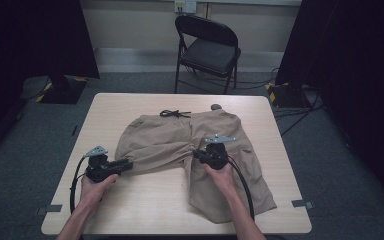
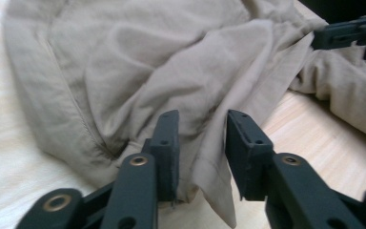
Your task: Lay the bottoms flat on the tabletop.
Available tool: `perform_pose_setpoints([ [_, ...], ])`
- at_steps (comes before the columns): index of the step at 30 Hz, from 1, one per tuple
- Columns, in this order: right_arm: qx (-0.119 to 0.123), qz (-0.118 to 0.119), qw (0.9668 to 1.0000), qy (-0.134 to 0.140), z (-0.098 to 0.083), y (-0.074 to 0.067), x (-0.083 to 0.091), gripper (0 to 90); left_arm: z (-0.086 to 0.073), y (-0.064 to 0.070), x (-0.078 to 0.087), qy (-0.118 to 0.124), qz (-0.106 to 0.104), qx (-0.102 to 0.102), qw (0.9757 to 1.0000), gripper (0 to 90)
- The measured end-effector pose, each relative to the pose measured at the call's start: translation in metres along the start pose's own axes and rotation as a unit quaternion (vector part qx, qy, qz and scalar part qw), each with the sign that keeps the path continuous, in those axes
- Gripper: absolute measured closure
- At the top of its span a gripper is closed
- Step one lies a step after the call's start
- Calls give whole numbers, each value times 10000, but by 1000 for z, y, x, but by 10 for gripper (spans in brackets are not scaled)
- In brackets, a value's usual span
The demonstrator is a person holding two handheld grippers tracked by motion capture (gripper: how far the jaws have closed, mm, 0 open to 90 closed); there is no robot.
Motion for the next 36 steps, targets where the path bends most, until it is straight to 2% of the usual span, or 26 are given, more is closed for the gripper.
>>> perform_pose_setpoints([
  [3, -13, -57, 10000, 1, 0, 4, 0, 855, 4, 9, 11, 134, -185, -41, 9997, 657],
  [6, -8, -85, 10000, -1, 0, 7, 1, 854, -2, 23, 9, 26, -578, -236, 9980, 758],
  [7, -8, -85, 10000, -1, 0, 7, 1, 854, -2, 23, 9, 26, -578, -236, 9980, 771],
  [8, -15, -100, 9999, 14, 1, 8, 3, 854, -10, 33, 4, -131, -808, -302, 9962, 774],
  [10, -46, -116, 9999, 30, 2, 9, 4, 854, -18, 39, -3, -344, -816, -373, 9954, 727],
  [12, -43, -127, 9999, 39, 2, 11, 6, 853, -23, 38, -9, -556, -642, -448, 9954, 602],
  [14, -61, -116, 9999, 50, 2, 11, 7, 853, -26, 36, -13, -624, -600, -453, 9952, 561],
  [16, -57, -85, 9999, 62, 1, 9, 7, 853, -28, 33, -17, -681, -381, -426, 9960, 530],
  [18, -26, -57, 10000, 57, 1, 6, 8, 852, -29, 28, -20, -703, -236, -446, 9963, 616],
  [19, -26, -29, 10000, 77, 1, 4, 8, 852, -30, 26, -19, -657, -231, -431, 9966, 702],
  [20, -19, 2, 10000, 95, 1, 2, 9, 852, -29, 25, -18, -599, -293, -306, 9973, 765],
  [22, 11, 45, 9999, 110, -1, -2, 12, 852, -28, 23, -14, -529, -338, -228, 9978, 840],
  [25, 74, 110, 9998, 122, -3, -8, 15, 852, -26, 23, -6, -432, -475, -159, 9978, 859],
  [29, 129, 189, 9996, 171, -2, -16, 19, 852, -23, 25, 1, -338, -526, -137, 9979, 860],
  [31, 216, 265, 9992, 214, 0, -25, 23, 851, -19, 27, 8, -232, -564, -93, 9981, 860],
  [35, 275, 383, 9985, 263, 2, -36, 29, 850, -16, 31, 16, -165, -600, -147, 9980, 860],
  [36, 251, 436, 9983, 286, 3, -42, 33, 850, -15, 34, 24, -138, -616, -199, 9978, 860],
])
Point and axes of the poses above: each handheld gripper's, and its own axes: x roughly backward along the jaws, z roughly out of its top, y roughly to its right, the point moved 7 cm from there along -x, roughly forward along the jaws, and after that the axes turned 4 degrees about y, right-handed, at the moved point
